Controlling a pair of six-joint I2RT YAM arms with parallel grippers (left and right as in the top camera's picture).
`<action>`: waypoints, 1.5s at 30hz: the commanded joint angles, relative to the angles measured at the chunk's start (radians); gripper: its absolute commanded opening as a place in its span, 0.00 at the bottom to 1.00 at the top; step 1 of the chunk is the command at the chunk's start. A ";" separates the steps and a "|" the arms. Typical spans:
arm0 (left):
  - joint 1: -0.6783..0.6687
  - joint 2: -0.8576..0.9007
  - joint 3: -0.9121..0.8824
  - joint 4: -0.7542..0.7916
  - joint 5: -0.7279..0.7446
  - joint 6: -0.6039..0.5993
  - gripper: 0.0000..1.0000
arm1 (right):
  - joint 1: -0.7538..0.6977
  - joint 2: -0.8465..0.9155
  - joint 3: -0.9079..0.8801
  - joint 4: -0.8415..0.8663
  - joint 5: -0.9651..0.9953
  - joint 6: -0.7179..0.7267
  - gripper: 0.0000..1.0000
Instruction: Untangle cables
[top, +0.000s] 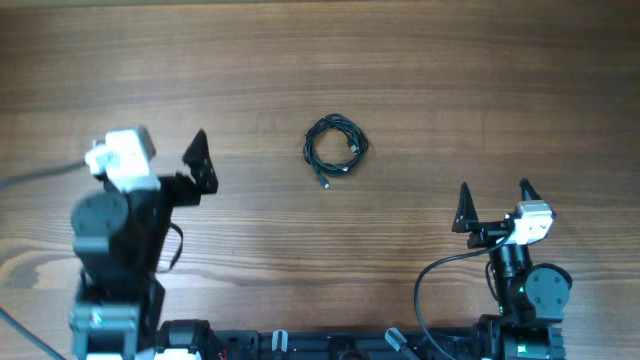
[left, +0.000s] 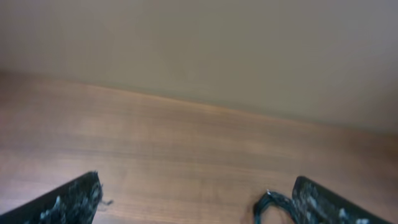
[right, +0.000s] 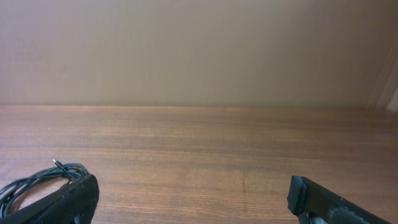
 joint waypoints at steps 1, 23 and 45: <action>0.006 0.161 0.220 -0.130 0.072 -0.012 1.00 | -0.005 -0.013 -0.003 0.003 0.017 0.013 1.00; 0.006 0.663 0.865 -0.491 0.072 0.091 1.00 | -0.005 -0.013 -0.003 0.003 0.016 0.014 1.00; 0.003 0.749 0.914 -0.478 0.095 0.175 1.00 | -0.005 -0.013 0.045 0.092 -0.157 0.239 1.00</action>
